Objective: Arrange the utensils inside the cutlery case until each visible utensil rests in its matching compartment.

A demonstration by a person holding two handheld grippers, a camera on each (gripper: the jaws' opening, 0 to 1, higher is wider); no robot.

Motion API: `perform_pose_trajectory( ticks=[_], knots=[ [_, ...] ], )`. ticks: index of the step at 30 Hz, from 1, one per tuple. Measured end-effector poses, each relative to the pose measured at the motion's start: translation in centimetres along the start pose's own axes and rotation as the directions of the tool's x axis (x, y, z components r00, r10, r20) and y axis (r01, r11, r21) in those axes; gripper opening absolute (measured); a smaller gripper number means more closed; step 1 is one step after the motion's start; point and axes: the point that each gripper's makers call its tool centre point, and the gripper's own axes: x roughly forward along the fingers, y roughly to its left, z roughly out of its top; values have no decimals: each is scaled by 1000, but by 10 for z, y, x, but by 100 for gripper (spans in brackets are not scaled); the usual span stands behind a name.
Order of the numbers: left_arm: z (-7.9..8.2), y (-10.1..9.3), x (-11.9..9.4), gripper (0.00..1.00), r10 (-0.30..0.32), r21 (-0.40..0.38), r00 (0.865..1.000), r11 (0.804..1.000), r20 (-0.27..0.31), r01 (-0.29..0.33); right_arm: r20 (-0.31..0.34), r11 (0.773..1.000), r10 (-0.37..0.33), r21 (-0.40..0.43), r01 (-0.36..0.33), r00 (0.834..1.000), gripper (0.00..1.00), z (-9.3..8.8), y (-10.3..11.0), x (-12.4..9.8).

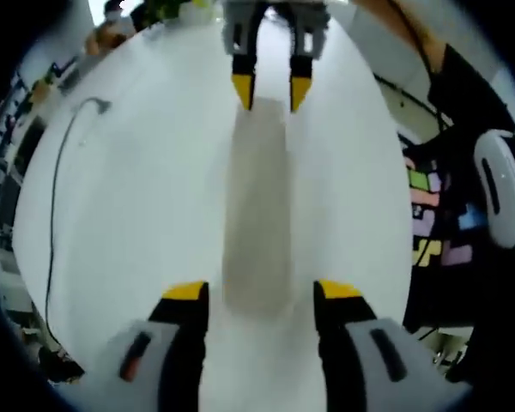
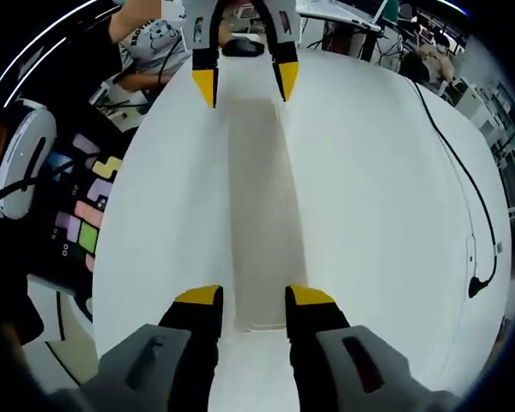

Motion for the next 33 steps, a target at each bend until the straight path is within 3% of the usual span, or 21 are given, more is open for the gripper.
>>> perform_pose_trajectory(
  ticks=[4,9,10,14,17,19,20,22,29,33],
  knots=[
    [0,-4,11,63,2,10,1000,1000,-12,-2,4,1000,-15,5,15,1000,35,2,0,1],
    [2,-7,21,64,3,22,1000,1000,-9,-3,0,999,-34,-2,34,999,39,4,4,8],
    [3,-6,22,64,4,26,1000,1000,-13,-4,13,997,-45,-54,46,999,39,7,2,10],
    [3,-9,30,64,-11,32,1000,999,-9,11,10,999,-46,-28,47,999,40,7,-1,6],
    [0,-6,35,63,4,42,1000,999,-27,-3,-10,994,-96,-50,95,995,41,6,-9,4],
    [-3,-15,38,60,-3,31,1000,1000,-24,4,-7,995,-90,-36,90,996,41,7,-6,9],
    [-2,-11,38,59,-5,26,1000,1000,-25,6,-14,998,-56,-23,56,998,42,6,0,12],
    [-6,-16,41,58,8,28,1000,1000,-29,-7,-39,996,-76,-50,74,996,43,3,-2,16],
    [-11,-20,48,53,6,10,1000,1000,-25,-6,-49,998,-40,-51,37,998,42,-4,6,35],
    [-4,-32,53,50,11,13,1000,1000,-15,-11,-55,999,-37,-38,35,998,42,-6,5,35]
  ],
)
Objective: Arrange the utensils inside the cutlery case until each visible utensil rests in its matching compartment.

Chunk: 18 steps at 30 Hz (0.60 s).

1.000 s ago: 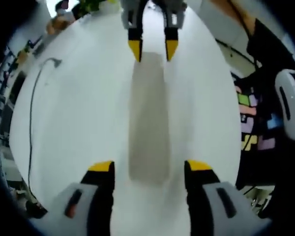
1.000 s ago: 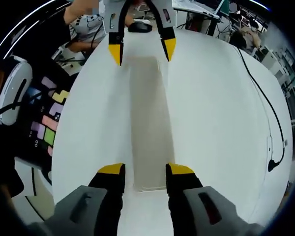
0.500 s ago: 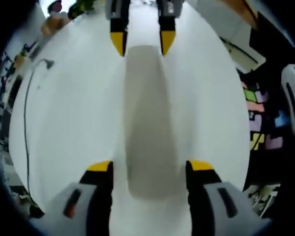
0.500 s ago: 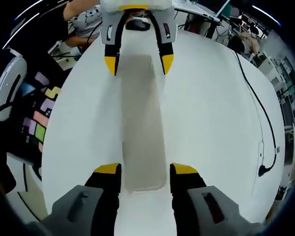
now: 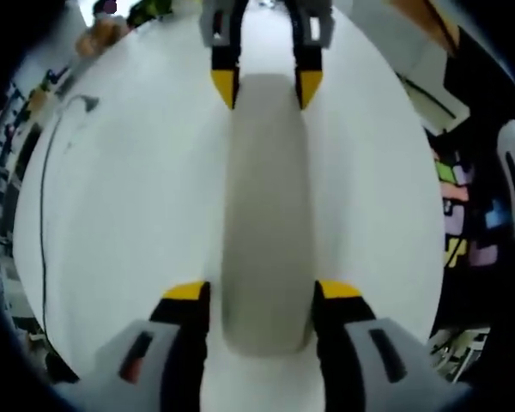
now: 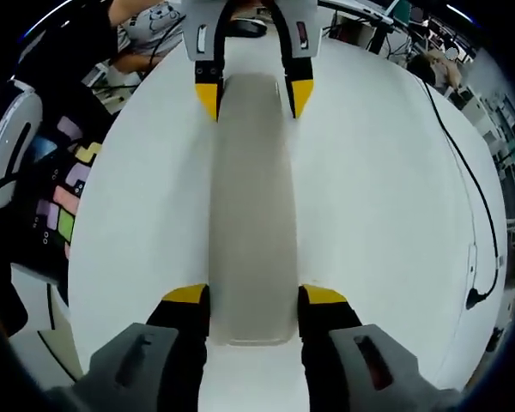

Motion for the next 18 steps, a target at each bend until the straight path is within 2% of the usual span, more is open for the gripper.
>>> perform_pose_trajectory(
  ticks=[2,4,10,12,14,18],
  knots=[
    [-1,1,0,50,-1,0,1000,1000,6,1,-10,1000,1,7,-1,1000,43,-1,1,2],
    [0,12,-2,49,-3,-4,1000,1000,11,3,-25,1000,-5,1,5,1000,43,-2,-5,2],
    [-2,8,-2,49,-14,31,1000,999,23,14,-47,1000,-27,9,27,999,44,-2,-9,1],
    [-1,8,-1,47,-14,25,999,1000,45,13,-39,999,-30,18,31,999,44,-2,-9,1],
    [6,25,-4,46,-9,5,996,1000,90,8,-31,999,-36,35,37,999,43,-2,-7,1],
    [9,26,-4,45,-16,25,993,1000,119,13,4,998,-46,51,45,999,43,-3,-6,0]
  ],
)
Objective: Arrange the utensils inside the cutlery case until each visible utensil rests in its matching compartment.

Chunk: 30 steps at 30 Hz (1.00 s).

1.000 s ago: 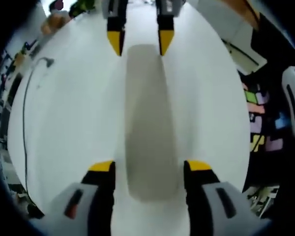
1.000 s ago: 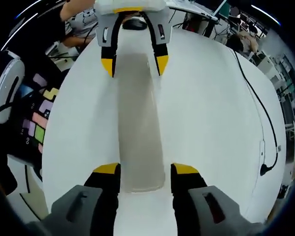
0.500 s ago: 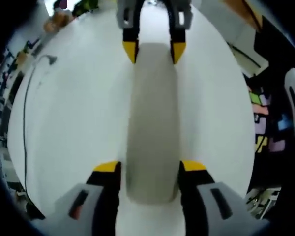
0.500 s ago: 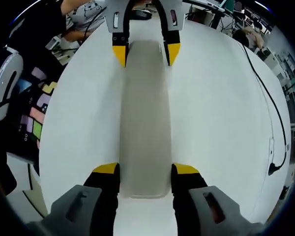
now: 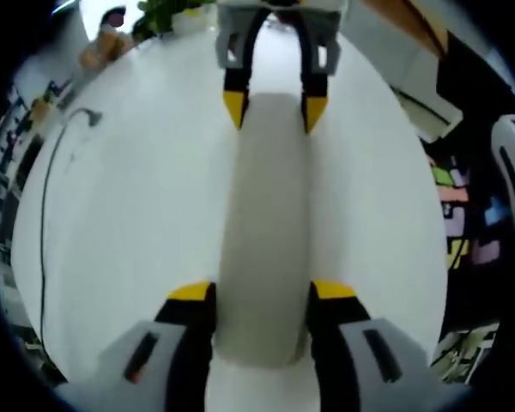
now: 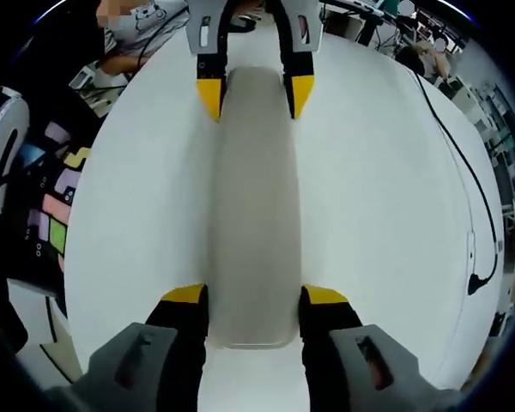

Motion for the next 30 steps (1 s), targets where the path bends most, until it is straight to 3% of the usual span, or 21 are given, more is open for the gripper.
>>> perform_pose_trajectory(
  ticks=[6,18,27,30],
  knots=[
    [4,10,-2,45,1,15,1000,1000,6,-1,30,1000,-20,15,20,999,42,0,8,1],
    [9,5,-7,45,-8,25,1000,1000,28,8,80,999,-32,34,29,996,42,-2,17,-3],
    [23,10,-10,45,-13,56,999,998,36,11,92,997,-61,58,56,994,43,-8,46,-8],
    [25,8,-8,45,-21,61,999,998,35,19,99,996,-66,64,60,993,43,-11,46,-9]
  ],
)
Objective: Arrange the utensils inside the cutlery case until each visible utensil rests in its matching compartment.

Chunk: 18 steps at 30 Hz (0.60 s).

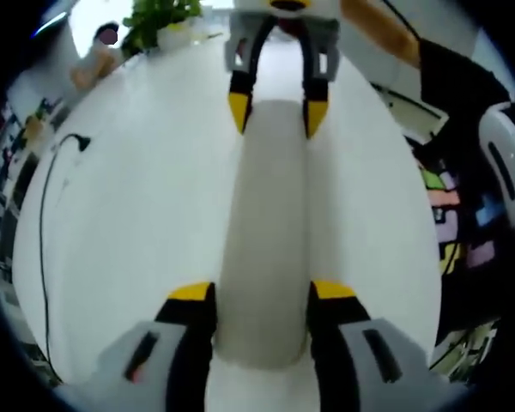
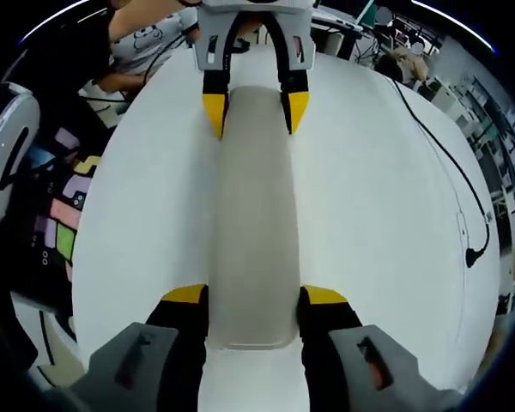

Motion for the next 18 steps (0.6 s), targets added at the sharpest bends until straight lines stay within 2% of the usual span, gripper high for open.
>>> perform_pose_trajectory(
  ticks=[10,18],
  knots=[
    [3,-11,6,45,-22,7,1000,1000,-4,22,8,1000,15,26,-15,1000,43,-6,12,4],
    [1,-16,7,45,-25,-3,1000,1000,-10,25,15,1000,21,15,-21,1000,43,-5,10,5]
  ],
)
